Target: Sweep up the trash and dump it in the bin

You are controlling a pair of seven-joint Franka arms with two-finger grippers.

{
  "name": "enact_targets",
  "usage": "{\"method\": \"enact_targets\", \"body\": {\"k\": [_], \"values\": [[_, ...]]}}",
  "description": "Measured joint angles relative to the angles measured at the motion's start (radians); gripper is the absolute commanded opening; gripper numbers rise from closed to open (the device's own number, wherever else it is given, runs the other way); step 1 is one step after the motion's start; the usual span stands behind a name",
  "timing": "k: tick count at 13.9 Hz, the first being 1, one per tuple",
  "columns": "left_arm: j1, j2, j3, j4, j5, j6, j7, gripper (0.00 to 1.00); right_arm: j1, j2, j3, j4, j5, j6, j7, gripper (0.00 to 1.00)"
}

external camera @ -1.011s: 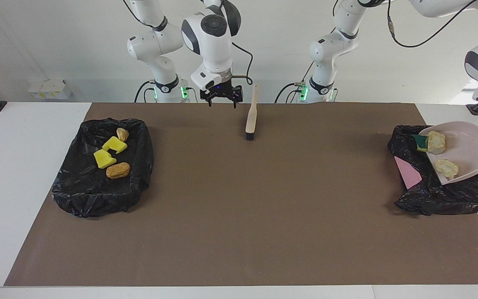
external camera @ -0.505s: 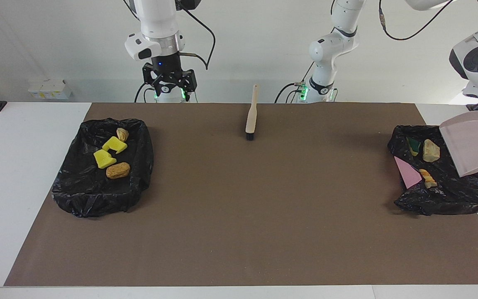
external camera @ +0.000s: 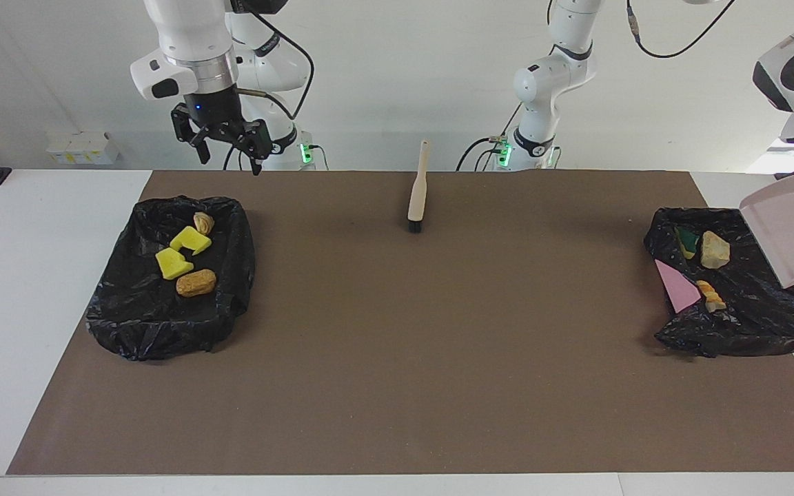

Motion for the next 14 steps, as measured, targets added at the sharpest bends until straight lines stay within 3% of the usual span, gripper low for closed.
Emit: {"method": "enact_targets", "body": {"k": [3,8,12,14], "values": [[-0.008,-0.005,-0.005,0.0,0.024,-0.082,-0.104,0.0,-0.006,0.014,-0.001,0.017,0.0,-0.008,-0.004,1.0],[-0.171,-0.025,-0.022,0.0,0.184,-0.422,-0.417,0.0,-0.032,0.014,-0.002,0.015,0.01,-0.011,-0.004,1.0],[-0.195,-0.031,-0.024,0.0,0.199,-0.457,-0.44,0.0,-0.068,0.014,-0.002,0.009,0.038,-0.011,-0.014,1.0],[-0.214,-0.031,-0.025,0.0,0.15,-0.464,-0.442,0.0,-0.068,0.014,-0.002,0.008,0.038,-0.011,-0.063,1.0]]}}
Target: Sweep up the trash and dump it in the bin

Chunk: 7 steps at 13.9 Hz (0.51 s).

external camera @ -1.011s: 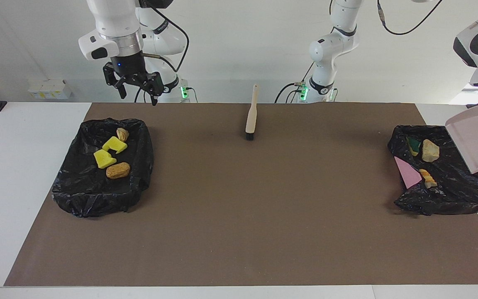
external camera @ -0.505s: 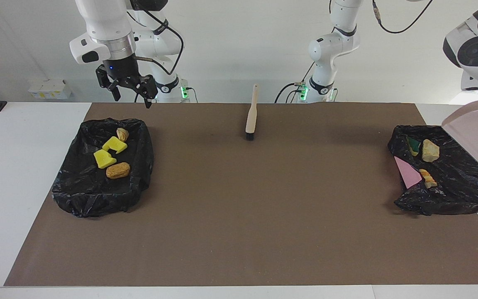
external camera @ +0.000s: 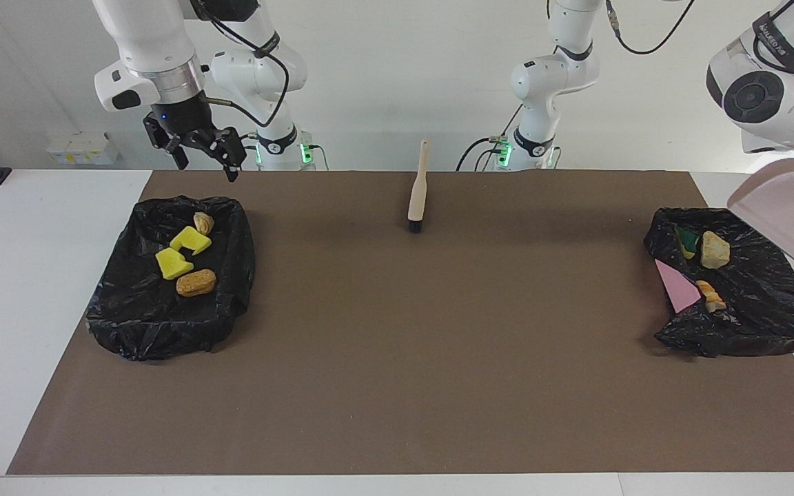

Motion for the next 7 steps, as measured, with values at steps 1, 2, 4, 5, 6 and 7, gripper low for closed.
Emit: {"method": "enact_targets", "body": {"k": [1,2,4,5,6,7], "values": [[-0.009,0.0,-0.001,0.0,-0.045,-0.001,-0.001,0.0,0.0,0.0,0.0,0.0,0.0,0.0,-0.016,1.0],[-0.019,0.0,-0.001,0.0,-0.099,-0.002,-0.003,0.0,0.0,0.0,0.0,0.0,0.0,0.0,-0.023,1.0],[-0.039,0.0,-0.003,0.0,-0.212,-0.003,-0.016,0.0,0.0,0.0,0.0,0.0,0.0,0.0,-0.028,1.0],[-0.056,0.0,-0.004,0.0,-0.268,-0.005,-0.034,0.0,0.0,0.0,0.0,0.0,0.0,0.0,-0.028,1.0],[-0.076,0.0,-0.005,0.0,-0.329,-0.013,-0.06,0.0,-0.001,0.0,-0.001,-0.001,0.0,0.0,-0.029,1.0],[-0.096,-0.001,-0.007,-0.001,-0.399,-0.024,-0.088,0.0,-0.001,0.0,-0.001,-0.001,0.0,0.0,-0.03,1.0]]}}
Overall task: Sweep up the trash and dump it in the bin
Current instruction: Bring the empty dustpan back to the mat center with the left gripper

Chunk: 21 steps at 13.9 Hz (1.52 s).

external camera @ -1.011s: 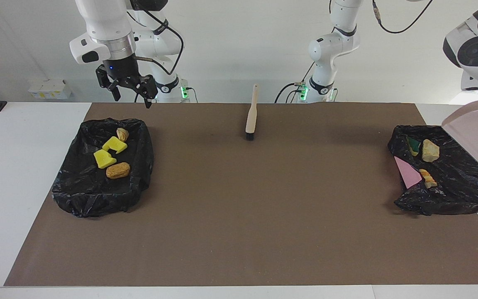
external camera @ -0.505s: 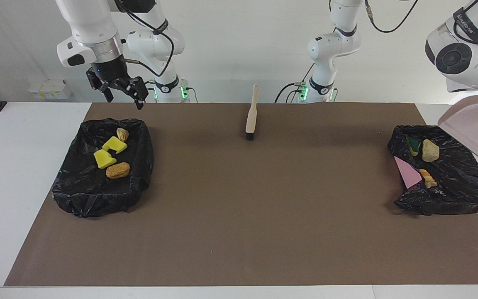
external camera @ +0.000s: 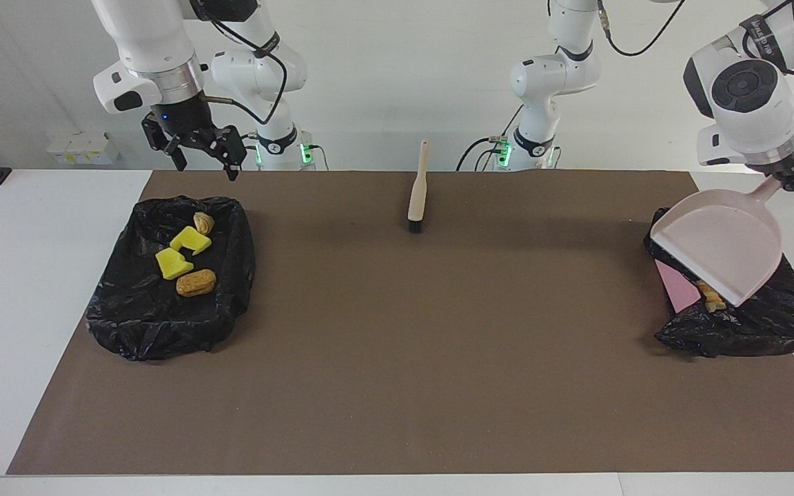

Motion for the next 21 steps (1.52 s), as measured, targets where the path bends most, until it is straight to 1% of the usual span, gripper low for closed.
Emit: {"method": "enact_targets", "body": {"k": [4,6,8,11,15,17,18,20,21], "values": [[-0.064,-0.004,-0.005,-0.006,-0.283,-0.026,-0.155,0.0,0.0,0.0,0.0,0.0,0.0,0.0,-0.003,1.0],[-0.1,-0.01,-0.006,-0.018,-0.381,-0.026,-0.247,0.0,0.0,0.0,0.0,0.0,0.0,0.0,-0.003,1.0],[-0.177,-0.011,-0.007,-0.032,-0.432,-0.026,-0.388,0.0,0.0,0.0,-0.001,0.0,0.0,-0.006,-0.004,1.0],[-0.281,-0.003,-0.011,-0.047,-0.541,-0.016,-0.634,0.0,-0.002,0.0,-0.001,0.0,0.0,-0.01,-0.003,1.0],[-0.364,0.025,-0.011,-0.051,-0.658,0.05,-0.866,0.0,-0.003,-0.001,-0.001,0.0,0.0,-0.011,-0.003,1.0],[-0.392,0.052,-0.012,-0.049,-0.72,0.083,-0.943,0.0,-0.003,-0.001,-0.001,0.0,0.0,-0.011,-0.004,1.0],[-0.416,0.074,-0.013,-0.041,-0.733,0.1,-1.01,0.0,-0.004,-0.001,-0.001,0.0,0.0,-0.011,-0.004,1.0],[-0.478,0.142,-0.016,0.001,-0.744,0.132,-1.152,0.0,-0.004,-0.001,-0.001,0.0,0.0,-0.008,-0.011,1.0],[-0.509,0.182,-0.017,0.03,-0.756,0.139,-1.193,0.0,-0.004,-0.001,-0.001,0.0,0.0,-0.003,-0.028,1.0]]}}
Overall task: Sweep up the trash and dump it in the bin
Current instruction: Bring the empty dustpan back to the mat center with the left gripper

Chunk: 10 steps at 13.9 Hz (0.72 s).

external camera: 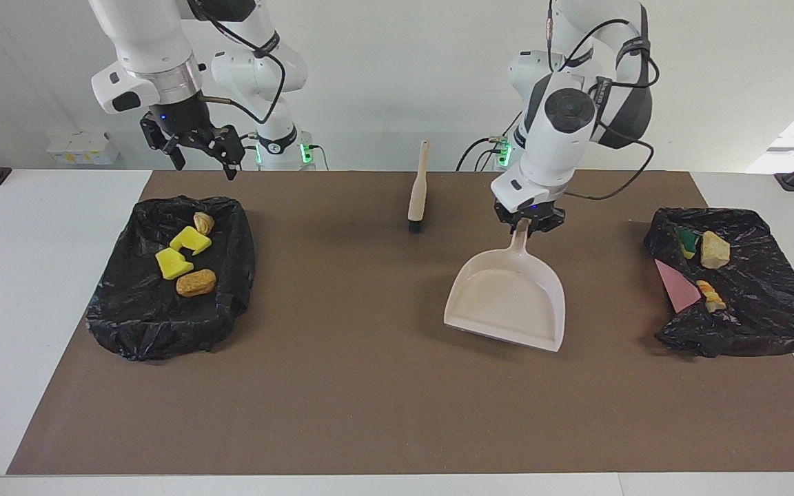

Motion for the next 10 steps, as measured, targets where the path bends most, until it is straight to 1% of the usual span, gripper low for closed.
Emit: {"method": "enact_targets", "body": {"k": [1,4,7,10], "values": [[-0.029,0.039,-0.001,0.026,-0.016,0.014,-0.032,0.0,0.0,0.0,0.0,0.0,0.0,0.004,-0.016,1.0],[-0.084,0.119,-0.002,0.063,-0.036,0.113,-0.121,0.0,0.0,0.0,0.0,0.0,0.0,0.005,-0.028,1.0],[-0.121,0.163,-0.002,0.085,-0.068,0.194,-0.189,0.0,0.0,0.0,0.0,0.0,0.0,0.005,-0.029,1.0],[-0.198,0.23,-0.002,0.108,-0.072,0.242,-0.334,0.0,0.0,0.0,0.0,-0.001,0.0,0.005,-0.029,1.0]]}}
